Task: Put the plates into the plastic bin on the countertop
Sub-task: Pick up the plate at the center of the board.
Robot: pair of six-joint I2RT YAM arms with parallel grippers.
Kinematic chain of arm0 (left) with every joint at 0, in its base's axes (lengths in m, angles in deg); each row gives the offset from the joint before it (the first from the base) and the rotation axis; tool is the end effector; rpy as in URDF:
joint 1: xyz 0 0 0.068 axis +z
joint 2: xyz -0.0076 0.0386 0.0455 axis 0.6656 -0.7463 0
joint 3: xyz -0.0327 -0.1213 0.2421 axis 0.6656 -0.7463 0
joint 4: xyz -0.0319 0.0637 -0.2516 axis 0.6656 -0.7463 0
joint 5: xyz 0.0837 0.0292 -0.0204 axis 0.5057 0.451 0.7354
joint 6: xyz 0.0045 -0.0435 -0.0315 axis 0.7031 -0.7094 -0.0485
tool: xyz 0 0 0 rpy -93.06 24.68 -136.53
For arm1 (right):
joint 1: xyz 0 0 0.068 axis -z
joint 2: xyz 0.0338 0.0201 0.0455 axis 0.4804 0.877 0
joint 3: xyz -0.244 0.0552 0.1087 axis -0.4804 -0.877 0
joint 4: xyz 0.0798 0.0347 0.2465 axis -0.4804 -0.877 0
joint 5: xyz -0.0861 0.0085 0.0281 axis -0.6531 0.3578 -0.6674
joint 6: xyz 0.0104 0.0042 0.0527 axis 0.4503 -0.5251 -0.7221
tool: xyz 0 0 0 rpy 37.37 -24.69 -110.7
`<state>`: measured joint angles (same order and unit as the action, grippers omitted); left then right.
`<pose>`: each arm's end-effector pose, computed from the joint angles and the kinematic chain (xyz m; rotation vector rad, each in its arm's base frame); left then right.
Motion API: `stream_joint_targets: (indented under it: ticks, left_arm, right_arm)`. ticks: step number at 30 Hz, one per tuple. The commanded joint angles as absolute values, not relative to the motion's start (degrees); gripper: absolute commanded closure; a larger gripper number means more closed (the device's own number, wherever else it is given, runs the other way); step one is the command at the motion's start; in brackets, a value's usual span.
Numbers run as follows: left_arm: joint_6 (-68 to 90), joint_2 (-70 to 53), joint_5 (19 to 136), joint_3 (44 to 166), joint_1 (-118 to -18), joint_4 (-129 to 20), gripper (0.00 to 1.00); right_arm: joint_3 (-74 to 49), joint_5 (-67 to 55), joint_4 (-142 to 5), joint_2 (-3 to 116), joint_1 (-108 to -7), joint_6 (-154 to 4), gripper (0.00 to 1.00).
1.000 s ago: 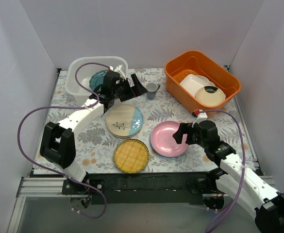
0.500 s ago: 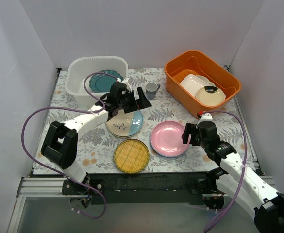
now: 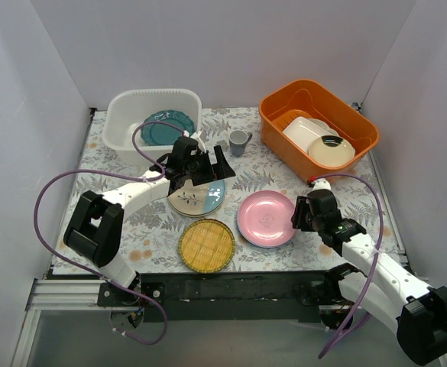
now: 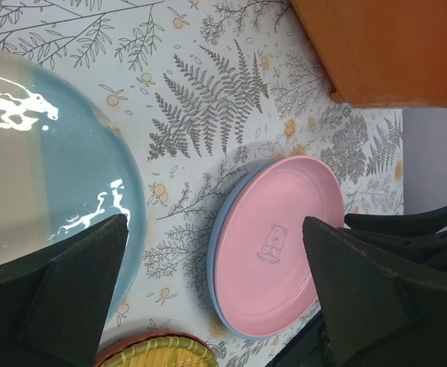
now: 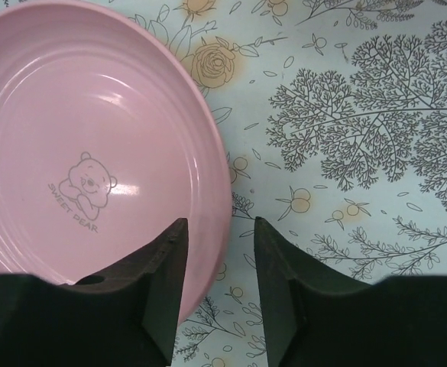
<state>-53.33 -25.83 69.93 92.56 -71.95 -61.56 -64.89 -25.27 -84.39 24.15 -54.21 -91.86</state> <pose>0.3020 -0.1873 0.2290 -0.8245 2.4014 -1.2126 0.1600 0.0686 0.1897 0.0658 2.2890 0.2261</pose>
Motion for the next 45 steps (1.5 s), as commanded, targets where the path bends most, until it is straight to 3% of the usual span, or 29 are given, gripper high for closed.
stream_joint_targets:
  ticks: [1, 6, 8, 12, 34, 39, 45]
  left_arm:
    - [-52.4, -22.2, 69.8, 91.3, -72.1, -61.4, 0.02]
    - [-52.3, -22.2, 69.6, 90.2, -72.1, -61.4, 0.02]
    - [-52.3, -22.2, 69.6, 90.1, -72.1, -61.5, 0.02]
    - [-52.6, -22.1, 69.6, 88.9, -72.2, -61.3, 0.02]
    - [-54.4, -22.1, 60.4, 82.5, -72.1, -52.4, 0.02]
    - [-55.2, -22.4, 57.9, 81.2, -72.3, -49.2, 0.02]
    - [-56.9, -24.1, 51.3, 79.9, -72.5, -42.5, 0.03]
  right_arm:
    - [-62.5, -24.2, -83.5, 26.4, -53.8, -91.6, 0.55]
    - [-62.2, -23.3, -83.0, 28.9, -53.8, -91.1, 0.65]
    - [-61.9, -23.0, -83.4, 29.3, -53.7, -90.9, 0.77]
    - [-62.0, -24.0, -84.0, 27.2, -53.7, -90.9, 0.89]
    - [-59.1, -24.4, -85.1, 20.2, -53.7, -89.6, 0.91]
    - [-58.4, -23.4, -84.3, 20.9, -53.7, -88.7, 0.83]
    - [-58.9, -23.3, -83.4, 19.2, -53.7, -89.2, 0.87]
